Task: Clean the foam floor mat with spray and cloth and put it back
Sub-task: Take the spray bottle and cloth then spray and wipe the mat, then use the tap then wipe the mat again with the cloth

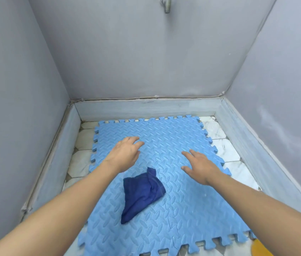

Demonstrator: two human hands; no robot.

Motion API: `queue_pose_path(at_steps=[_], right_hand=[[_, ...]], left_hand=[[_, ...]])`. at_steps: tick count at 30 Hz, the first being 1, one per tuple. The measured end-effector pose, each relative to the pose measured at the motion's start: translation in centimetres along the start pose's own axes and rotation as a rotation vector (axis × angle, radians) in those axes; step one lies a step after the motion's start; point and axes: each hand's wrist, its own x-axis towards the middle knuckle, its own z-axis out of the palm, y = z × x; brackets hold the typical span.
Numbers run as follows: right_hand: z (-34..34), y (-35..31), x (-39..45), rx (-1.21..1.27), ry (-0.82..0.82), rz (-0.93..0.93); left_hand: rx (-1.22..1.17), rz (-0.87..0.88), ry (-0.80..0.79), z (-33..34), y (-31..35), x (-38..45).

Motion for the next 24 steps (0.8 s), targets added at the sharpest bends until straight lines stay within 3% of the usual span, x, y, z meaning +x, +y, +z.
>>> queue_pose_path(at_steps=[4, 7, 13, 18, 20, 22, 24], right_hand=[[2.7, 0.1, 0.7, 0.093, 0.015, 0.102], [0.1, -0.4, 3.8, 0.163, 0.127, 0.092], [-16.8, -3.8, 10.2, 0.303, 0.515, -0.095], [-31.1, -6.9, 11.0, 0.346, 1.099, -0.289], [-35.8, -7.9, 12.0, 0.258, 1.233, -0.358], [-39.9, -9.0, 13.8, 0.16, 1.178, -0.342], [-42.6, -9.4, 16.0, 0.039, 0.97, -0.26]], left_hand=[[0.084, -0.051, -0.007, -3.5, -2.7, 1.0], [0.134, -0.114, 0.019, -6.0, -4.7, 2.2], [0.126, -0.262, 0.137, -12.6, -6.6, 6.0], [-0.008, -0.288, 0.3, -16.2, -4.6, 10.4], [-0.087, -0.283, 0.344, -17.4, -3.3, 12.4], [-0.112, -0.25, 0.385, -18.5, -1.9, 14.3], [-0.118, -0.226, 0.426, -19.7, -0.9, 15.7]])
